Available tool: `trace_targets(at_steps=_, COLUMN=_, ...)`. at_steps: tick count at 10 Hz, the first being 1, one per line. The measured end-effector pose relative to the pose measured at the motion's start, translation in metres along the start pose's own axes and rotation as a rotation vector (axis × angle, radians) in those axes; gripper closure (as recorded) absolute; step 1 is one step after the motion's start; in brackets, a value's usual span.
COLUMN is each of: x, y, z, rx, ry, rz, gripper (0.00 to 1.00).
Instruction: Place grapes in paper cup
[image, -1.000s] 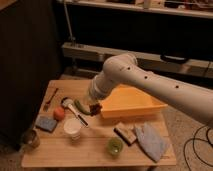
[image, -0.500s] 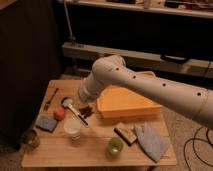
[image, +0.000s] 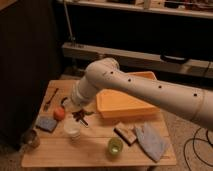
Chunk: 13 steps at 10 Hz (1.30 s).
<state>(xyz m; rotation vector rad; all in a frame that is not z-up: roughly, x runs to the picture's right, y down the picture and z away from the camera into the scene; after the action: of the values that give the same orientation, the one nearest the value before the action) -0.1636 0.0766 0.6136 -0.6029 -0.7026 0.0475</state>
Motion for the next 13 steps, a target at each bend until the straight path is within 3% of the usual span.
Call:
trace_targets(at_steps=8, x=-0.019, y=0.018, z=0.026, rx=-0.059, ry=-0.064, rz=-0.059, gripper=1.0)
trace_targets(at_steps=13, x=-0.001, y=0.023, z=0.049, rx=-0.086, ry=-0.082, rz=-0.043, gripper=1.0)
